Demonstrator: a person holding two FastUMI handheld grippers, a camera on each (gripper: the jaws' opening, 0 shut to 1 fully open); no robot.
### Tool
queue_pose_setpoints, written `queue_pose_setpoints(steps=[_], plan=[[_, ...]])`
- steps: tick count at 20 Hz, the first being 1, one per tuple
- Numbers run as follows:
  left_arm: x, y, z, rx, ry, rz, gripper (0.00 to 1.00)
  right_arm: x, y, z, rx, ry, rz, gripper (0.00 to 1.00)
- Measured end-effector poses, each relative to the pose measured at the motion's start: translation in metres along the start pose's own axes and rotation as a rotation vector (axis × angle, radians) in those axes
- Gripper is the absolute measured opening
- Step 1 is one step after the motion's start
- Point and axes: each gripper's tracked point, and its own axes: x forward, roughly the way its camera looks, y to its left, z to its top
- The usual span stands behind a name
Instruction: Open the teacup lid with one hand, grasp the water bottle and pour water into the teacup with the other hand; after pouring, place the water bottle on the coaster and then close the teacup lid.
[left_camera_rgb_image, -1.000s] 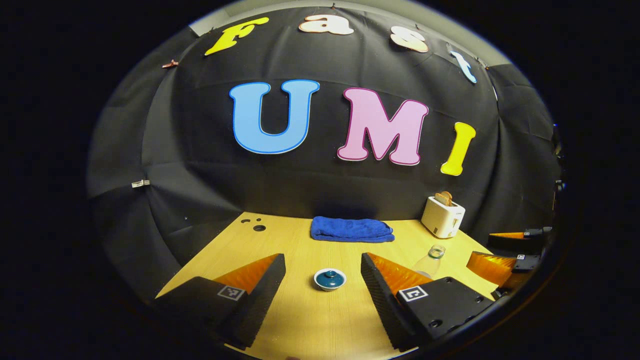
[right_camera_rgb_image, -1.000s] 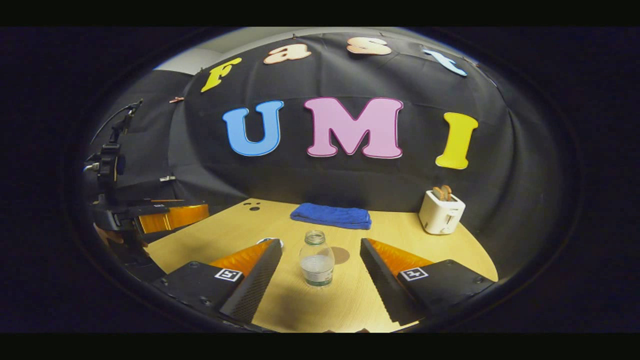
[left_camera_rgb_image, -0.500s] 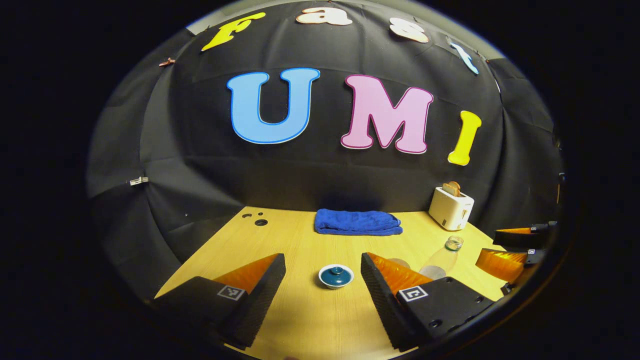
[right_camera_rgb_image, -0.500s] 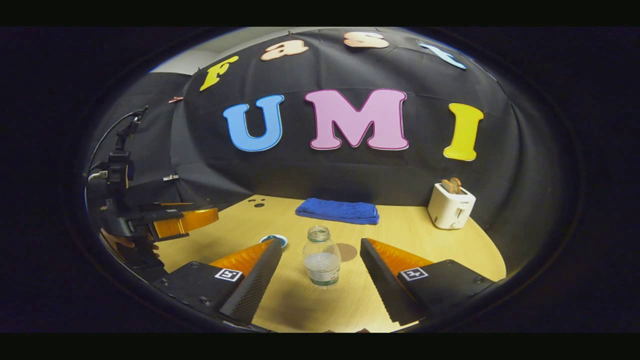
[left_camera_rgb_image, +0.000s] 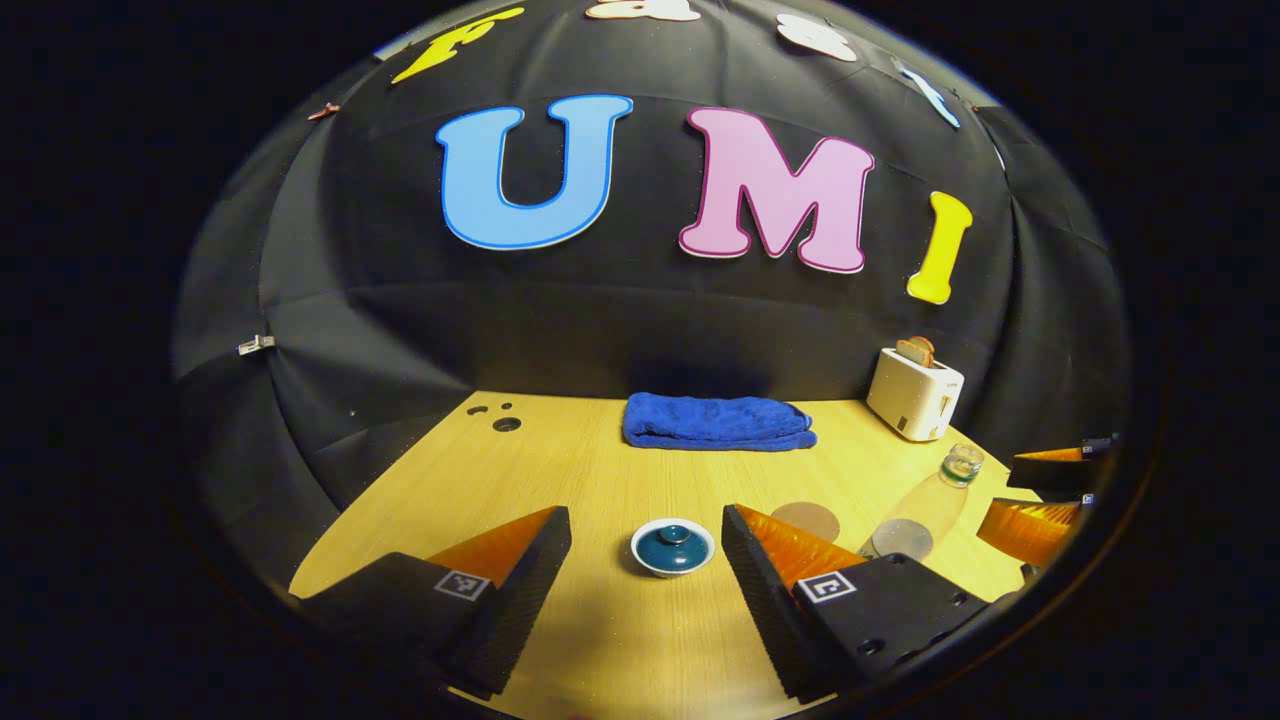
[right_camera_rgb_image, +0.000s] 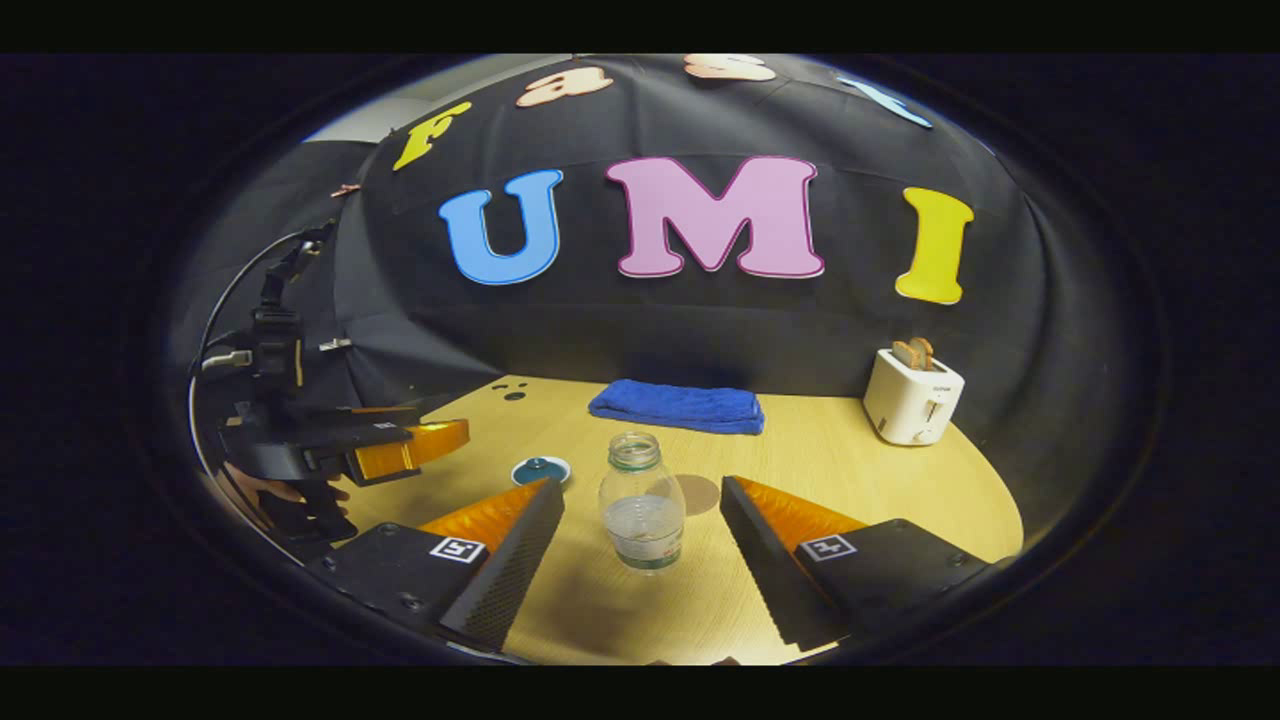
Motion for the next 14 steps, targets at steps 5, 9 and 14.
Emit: queue_pose_setpoints(steps=[5, 9, 14], plan=[[0.036, -0.011, -0.022, 0.085, 0.024, -0.042, 0.96, 0.009, -0.003, -0.022, 0.019, 0.026, -0.013, 0.98], [0.067, -0.02, -0.044, 0.088, 0.064, -0.078, 0.96, 0.011, -0.006, -0.029, 0.018, 0.038, -0.03, 0.98], [0.094, -0.026, -0.056, 0.122, 0.036, -0.114, 0.93, 0.014, -0.013, -0.059, 0.001, 0.068, -0.065, 0.98]])
